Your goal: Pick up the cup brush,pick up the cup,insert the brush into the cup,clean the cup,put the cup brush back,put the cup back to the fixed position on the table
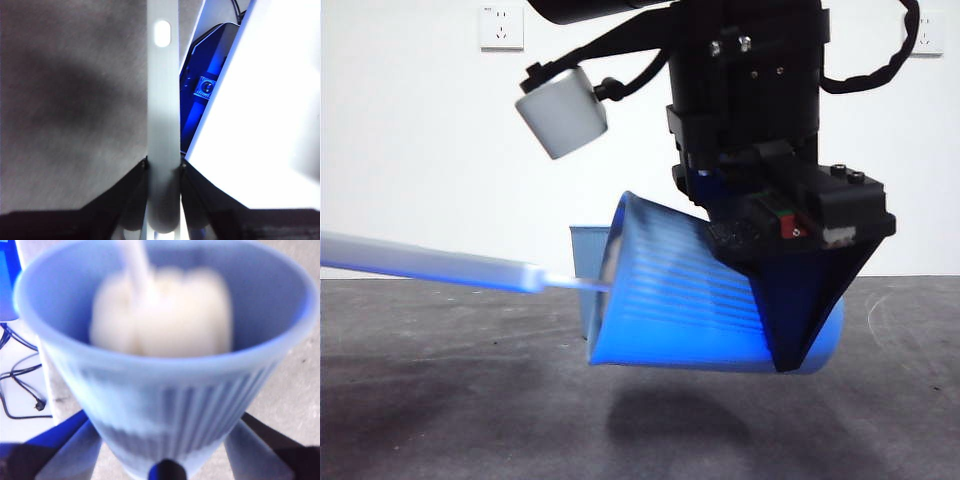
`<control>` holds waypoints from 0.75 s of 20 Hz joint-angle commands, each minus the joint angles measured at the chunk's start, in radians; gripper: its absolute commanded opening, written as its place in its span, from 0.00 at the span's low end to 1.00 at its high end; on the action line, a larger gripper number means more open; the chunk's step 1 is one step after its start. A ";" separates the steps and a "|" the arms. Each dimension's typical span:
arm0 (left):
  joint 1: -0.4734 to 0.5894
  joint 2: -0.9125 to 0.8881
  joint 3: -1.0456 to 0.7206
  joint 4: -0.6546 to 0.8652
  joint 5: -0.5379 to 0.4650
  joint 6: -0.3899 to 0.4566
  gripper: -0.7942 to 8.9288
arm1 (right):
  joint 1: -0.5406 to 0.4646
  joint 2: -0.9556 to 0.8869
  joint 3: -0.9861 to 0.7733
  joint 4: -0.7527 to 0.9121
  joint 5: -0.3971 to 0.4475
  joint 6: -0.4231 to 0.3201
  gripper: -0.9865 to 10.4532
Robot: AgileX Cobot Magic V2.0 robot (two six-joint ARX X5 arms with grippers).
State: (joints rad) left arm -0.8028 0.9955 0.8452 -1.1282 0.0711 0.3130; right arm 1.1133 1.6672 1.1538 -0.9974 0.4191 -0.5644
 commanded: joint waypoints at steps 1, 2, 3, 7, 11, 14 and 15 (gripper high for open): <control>0.021 -0.045 0.000 -0.051 -0.051 -0.021 0.07 | 0.003 0.006 0.003 -0.004 0.002 0.023 0.07; 0.027 -0.061 0.000 -0.078 -0.050 -0.021 0.07 | 0.003 0.006 0.003 -0.004 0.002 0.023 0.07; 0.033 -0.082 0.000 -0.113 -0.050 -0.021 0.07 | 0.004 0.006 0.003 -0.003 0.002 0.023 0.07; 0.039 -0.138 0.000 -0.193 -0.064 -0.021 0.07 | 0.004 0.006 0.003 0.005 0.002 0.023 0.07; 0.039 -0.146 0.000 -0.179 -0.064 -0.019 0.07 | 0.005 0.006 0.003 0.013 0.001 0.031 0.07; 0.039 -0.132 0.000 -0.141 -0.060 -0.011 0.07 | 0.005 0.006 0.003 0.013 0.001 0.040 0.07; 0.039 -0.123 0.000 -0.126 -0.042 -0.004 0.07 | 0.005 0.006 0.003 0.013 0.001 0.040 0.07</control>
State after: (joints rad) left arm -0.7677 0.8726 0.8452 -1.2625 0.0284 0.3069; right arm 1.1133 1.6672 1.1538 -0.9871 0.4213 -0.5343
